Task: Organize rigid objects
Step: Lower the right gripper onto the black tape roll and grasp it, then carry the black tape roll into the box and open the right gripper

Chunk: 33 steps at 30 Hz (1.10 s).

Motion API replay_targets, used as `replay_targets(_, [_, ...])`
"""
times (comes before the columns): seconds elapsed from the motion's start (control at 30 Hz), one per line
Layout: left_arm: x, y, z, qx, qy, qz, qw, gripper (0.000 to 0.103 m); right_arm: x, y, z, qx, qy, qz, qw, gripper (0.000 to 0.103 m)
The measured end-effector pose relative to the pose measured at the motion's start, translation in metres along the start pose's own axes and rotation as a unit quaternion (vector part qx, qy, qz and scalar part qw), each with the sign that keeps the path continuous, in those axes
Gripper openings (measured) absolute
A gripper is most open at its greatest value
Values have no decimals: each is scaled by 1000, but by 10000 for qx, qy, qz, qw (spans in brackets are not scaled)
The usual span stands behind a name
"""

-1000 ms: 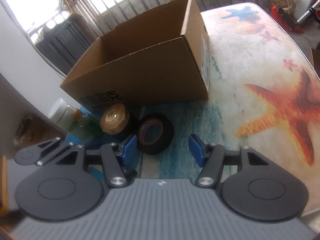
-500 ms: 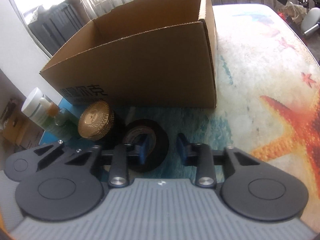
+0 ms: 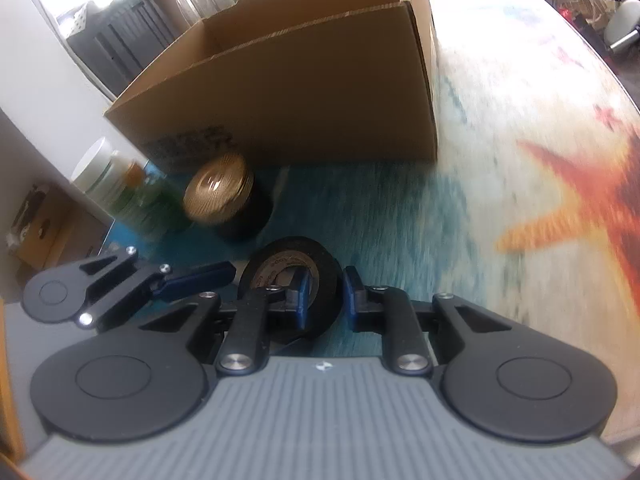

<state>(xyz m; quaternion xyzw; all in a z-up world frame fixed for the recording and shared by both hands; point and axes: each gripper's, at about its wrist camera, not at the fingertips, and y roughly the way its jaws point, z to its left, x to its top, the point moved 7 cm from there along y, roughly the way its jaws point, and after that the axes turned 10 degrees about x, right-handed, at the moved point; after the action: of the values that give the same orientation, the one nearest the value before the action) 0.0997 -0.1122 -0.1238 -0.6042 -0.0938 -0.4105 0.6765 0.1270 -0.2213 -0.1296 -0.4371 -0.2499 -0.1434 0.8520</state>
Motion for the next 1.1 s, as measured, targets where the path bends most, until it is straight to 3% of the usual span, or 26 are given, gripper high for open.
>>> replay_targets(0.47, [-7, -11, -1, -169, -114, -47, 9998, 66, -17, -13, 8, 68, 132, 10, 9999, 17])
replay_targets(0.63, [2, -27, 1, -43, -153, -298, 9994, 66, -11, -30, 19, 91, -9, -205, 9997, 17])
replay_targets(0.77, [31, -52, 6, 283, -105, -847, 9960, 66, 11, -58, 44, 8, -478, -623, 9969, 17])
replay_targets(0.9, [71, -77, 21, 721, -121, -1463, 9865, 66, 47, -89, 79, -81, -1180, -1244, 9852, 17])
replay_targets(1.1, [132, -84, 55, 1119, -200, -1693, 9790, 66, 114, -103, 104, 123, -1797, -1607, 9704, 17])
